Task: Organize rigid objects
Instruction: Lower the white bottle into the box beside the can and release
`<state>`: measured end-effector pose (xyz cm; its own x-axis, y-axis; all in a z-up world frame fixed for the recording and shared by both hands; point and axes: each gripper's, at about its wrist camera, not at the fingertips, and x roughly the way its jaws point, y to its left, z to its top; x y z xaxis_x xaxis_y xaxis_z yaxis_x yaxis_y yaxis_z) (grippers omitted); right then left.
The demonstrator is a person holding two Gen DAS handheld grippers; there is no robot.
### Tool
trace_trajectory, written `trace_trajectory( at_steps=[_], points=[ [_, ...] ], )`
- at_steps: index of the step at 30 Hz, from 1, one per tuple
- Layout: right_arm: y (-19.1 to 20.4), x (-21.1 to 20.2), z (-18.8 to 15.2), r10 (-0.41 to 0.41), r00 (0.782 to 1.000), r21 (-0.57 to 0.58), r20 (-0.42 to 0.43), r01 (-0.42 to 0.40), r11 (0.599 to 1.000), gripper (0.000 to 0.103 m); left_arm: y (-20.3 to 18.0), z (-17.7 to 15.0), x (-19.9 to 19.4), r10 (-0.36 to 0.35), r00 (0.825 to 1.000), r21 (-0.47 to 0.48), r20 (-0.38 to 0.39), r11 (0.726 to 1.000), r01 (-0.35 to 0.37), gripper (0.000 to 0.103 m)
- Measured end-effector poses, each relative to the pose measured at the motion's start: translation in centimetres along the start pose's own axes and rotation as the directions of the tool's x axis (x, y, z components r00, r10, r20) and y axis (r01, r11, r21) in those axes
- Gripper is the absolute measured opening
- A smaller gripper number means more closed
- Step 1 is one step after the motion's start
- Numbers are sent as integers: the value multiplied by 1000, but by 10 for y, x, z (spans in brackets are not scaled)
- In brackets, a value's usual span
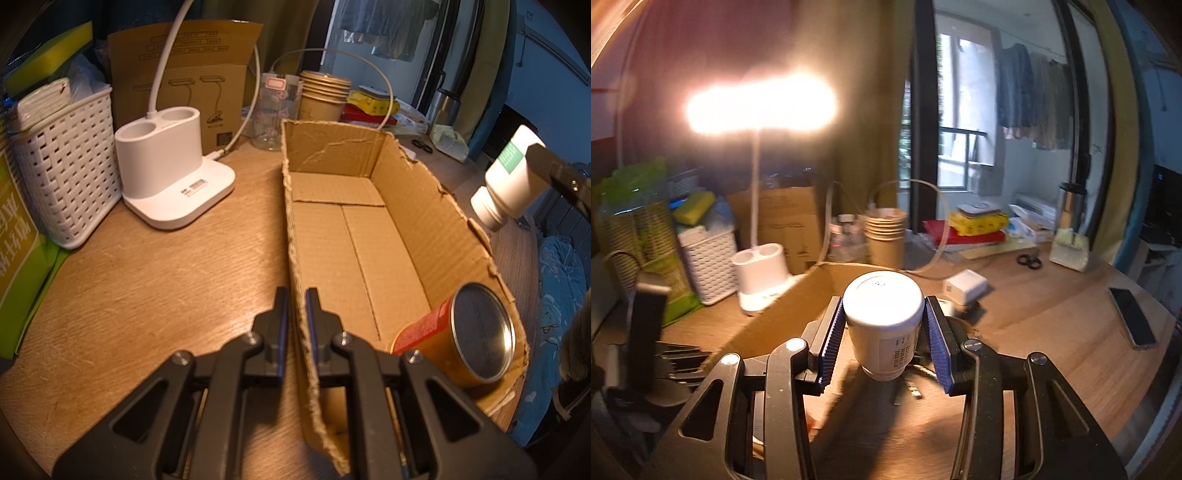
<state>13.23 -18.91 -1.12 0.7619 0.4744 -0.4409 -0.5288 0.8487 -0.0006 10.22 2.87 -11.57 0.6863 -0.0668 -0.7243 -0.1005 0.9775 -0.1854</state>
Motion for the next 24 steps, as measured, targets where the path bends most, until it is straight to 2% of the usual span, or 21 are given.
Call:
trace_trajectory(
  at_steps=[5,11,14,18,24],
  points=[
    [23,6,0,58,998,-39,-9,-58,998,45,0,0,0,0,1000,0,0,1000,0,10],
    [45,22,-8,91,993,-87,-69,-97,991,45,0,0,0,3,1000,2,-1,1000,-3,10],
    [54,27,-12,91,992,-114,-88,-101,988,45,0,0,0,4,1000,3,-1,1000,-4,10],
    [59,36,-19,39,992,-162,-120,-58,985,45,0,0,0,4,1000,3,-1,1000,-4,10],
    [59,51,-25,25,981,-178,-190,-60,982,45,-1,0,0,4,1000,3,0,1000,-4,10]
  ],
)
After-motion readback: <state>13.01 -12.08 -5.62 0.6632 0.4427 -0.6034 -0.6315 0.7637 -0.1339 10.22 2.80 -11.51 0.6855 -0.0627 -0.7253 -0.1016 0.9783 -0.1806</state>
